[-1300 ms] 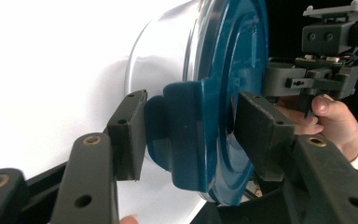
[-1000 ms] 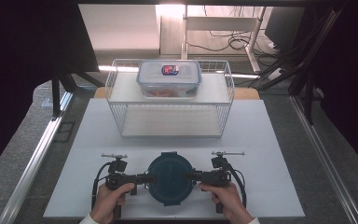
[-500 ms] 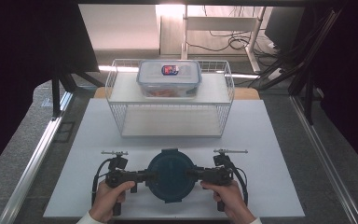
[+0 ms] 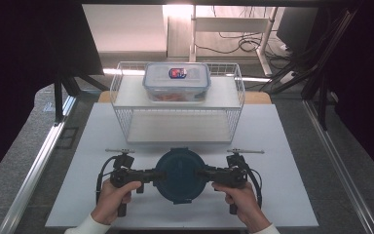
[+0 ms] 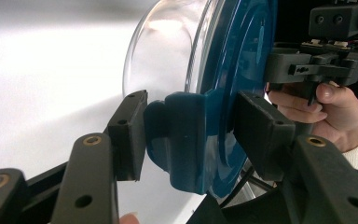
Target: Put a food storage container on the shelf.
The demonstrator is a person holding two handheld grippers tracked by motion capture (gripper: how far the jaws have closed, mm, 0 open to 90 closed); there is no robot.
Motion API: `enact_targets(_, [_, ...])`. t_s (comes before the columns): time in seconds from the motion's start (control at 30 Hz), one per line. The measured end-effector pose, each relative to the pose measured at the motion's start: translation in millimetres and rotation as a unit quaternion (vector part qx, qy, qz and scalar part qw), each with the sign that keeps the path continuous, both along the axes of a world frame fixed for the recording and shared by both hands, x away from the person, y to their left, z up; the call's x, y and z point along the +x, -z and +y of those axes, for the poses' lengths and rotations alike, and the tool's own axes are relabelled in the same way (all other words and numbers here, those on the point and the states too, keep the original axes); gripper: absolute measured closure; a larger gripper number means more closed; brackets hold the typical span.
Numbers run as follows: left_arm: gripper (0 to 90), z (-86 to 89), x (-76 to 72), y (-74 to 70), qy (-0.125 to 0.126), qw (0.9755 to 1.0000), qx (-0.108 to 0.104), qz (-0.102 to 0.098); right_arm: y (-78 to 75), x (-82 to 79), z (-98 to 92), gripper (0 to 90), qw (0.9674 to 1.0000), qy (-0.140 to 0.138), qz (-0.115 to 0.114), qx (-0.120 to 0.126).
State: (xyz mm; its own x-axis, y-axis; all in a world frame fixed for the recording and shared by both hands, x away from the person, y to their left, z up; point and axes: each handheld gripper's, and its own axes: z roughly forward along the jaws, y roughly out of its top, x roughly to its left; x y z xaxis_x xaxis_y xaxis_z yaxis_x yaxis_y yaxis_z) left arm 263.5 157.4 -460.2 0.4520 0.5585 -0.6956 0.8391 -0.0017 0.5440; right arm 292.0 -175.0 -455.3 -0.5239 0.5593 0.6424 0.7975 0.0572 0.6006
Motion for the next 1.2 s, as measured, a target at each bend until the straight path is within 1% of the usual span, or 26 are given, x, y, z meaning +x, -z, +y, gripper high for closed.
enact_targets(0.2, [45.8,0.2,6.9,-12.4,-0.001,1.0000,-0.002,-0.006,-12.7,5.7,-0.2,40.7,0.9999,0.003,-0.010,0.002])
enact_targets(0.37, [45.8,1.4,11.8,-22.2,-0.001,0.9999,-0.004,-0.014,-24.3,10.0,1.1,40.7,0.9998,0.004,-0.019,0.001])
enact_targets(0.43, [45.8,1.7,14.2,-26.9,0.000,0.9999,-0.005,-0.016,-29.5,12.0,1.4,40.7,0.9996,0.005,-0.027,0.000])
enact_targets(0.5, [45.9,1.9,16.3,-30.8,0.000,0.9998,-0.005,-0.019,-32.9,12.9,1.7,40.8,0.9996,0.006,-0.026,0.000])
enact_targets(0.67, [45.7,3.3,25.6,-42.1,0.001,0.9996,-0.011,-0.026,-45.8,18.6,2.6,40.8,0.9992,0.010,-0.039,-0.001])
enact_targets(0.87, [45.8,5.1,34.7,-58.2,0.002,0.9992,-0.017,-0.035,-65.0,26.2,4.4,40.8,0.9984,0.013,-0.055,-0.004])
enact_targets(1.2, [45.8,8.8,44.1,-88.7,0.001,0.9982,-0.015,-0.058,-94.2,35.6,8.2,40.8,0.9970,0.013,-0.076,-0.001])
